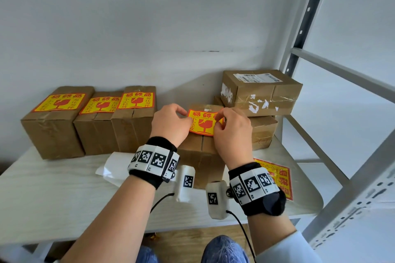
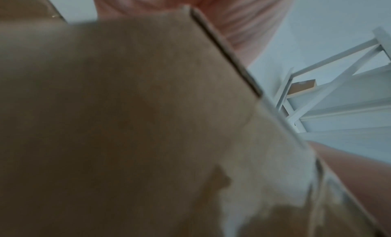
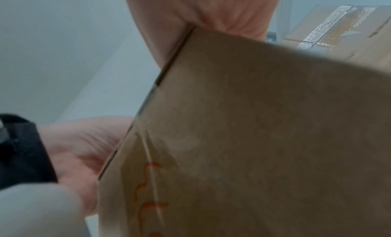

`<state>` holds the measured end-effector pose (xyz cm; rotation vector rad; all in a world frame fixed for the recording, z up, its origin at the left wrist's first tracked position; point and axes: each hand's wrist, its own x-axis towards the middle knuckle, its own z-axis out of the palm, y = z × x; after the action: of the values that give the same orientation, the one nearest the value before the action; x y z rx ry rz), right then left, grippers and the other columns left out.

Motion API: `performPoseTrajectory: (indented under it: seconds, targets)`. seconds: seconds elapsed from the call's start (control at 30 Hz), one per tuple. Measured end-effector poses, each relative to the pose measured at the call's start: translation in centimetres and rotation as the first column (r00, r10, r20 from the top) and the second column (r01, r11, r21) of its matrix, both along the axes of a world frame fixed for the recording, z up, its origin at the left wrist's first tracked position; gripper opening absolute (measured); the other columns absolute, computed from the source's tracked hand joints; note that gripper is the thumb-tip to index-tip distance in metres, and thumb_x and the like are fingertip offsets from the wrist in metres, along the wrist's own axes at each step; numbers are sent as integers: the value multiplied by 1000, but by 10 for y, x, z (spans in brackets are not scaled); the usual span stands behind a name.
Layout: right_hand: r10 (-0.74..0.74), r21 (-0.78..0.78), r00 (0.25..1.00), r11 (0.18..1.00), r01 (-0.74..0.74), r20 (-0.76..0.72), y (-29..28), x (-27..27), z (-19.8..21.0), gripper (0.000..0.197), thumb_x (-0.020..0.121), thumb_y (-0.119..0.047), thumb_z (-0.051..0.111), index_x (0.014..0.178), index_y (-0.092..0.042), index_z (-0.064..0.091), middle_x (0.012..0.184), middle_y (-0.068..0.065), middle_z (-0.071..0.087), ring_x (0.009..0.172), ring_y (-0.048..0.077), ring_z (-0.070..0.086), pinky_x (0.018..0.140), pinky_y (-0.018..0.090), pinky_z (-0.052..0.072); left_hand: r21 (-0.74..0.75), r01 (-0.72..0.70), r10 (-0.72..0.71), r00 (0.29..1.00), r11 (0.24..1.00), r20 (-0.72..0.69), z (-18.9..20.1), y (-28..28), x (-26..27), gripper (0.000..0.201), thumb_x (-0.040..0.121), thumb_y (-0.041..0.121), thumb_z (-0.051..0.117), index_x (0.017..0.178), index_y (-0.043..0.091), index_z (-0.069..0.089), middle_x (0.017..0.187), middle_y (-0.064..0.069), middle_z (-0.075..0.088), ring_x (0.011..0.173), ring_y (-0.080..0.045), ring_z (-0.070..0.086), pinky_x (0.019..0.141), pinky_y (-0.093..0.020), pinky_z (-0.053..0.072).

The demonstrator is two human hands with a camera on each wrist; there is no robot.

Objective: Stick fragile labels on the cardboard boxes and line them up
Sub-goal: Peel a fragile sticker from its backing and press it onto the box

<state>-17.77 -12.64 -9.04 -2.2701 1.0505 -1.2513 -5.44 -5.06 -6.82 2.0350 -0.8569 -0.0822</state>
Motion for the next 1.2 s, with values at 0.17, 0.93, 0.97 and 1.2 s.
performPoseTrajectory:
  seconds: [0.17, 0.93, 0.97, 1.2]
  targets:
    - [-8, -16, 1000, 1000, 7, -30, -2, 1, -1, 14, 87, -4, 57, 93, -11, 67, 97, 4, 65, 82, 11, 43, 73, 27, 35, 43, -8, 7, 999, 999, 39, 0, 0, -2, 17, 88, 28, 66, 103, 22, 70, 98, 1, 70, 90, -15, 61, 74, -26, 44]
    - [212, 230, 944, 961, -154, -252, -20, 2, -11, 47, 103, -33, 42, 147, -18, 45, 158, -1, 37, 142, 25, 38, 117, 37, 29, 304, -100, -37, 910, 947, 413, 3, 9, -27, 31, 97, 38, 51, 125, 28, 64, 120, -6, 54, 96, -27, 65, 71, -32, 46]
    - [255, 291, 932, 940, -176, -259, -22, 2, -10, 51, 104, -35, 39, 152, -16, 36, 163, -1, 26, 147, 23, 30, 119, 38, 24, 323, -93, -46, 916, 942, 398, 2, 10, -27, 34, 98, 39, 49, 129, 29, 61, 122, -6, 51, 97, -27, 64, 73, -33, 47]
    - [368, 583, 924, 730, -356, 103, -19, -1, -6, 65, 104, -38, 44, 155, -11, 15, 149, -3, 37, 125, 8, 43, 103, 14, 35, 386, 49, -141, 966, 921, 215, -7, 16, -20, 45, 105, 39, 33, 149, 34, 38, 144, -3, 54, 129, -30, 53, 106, -44, 42]
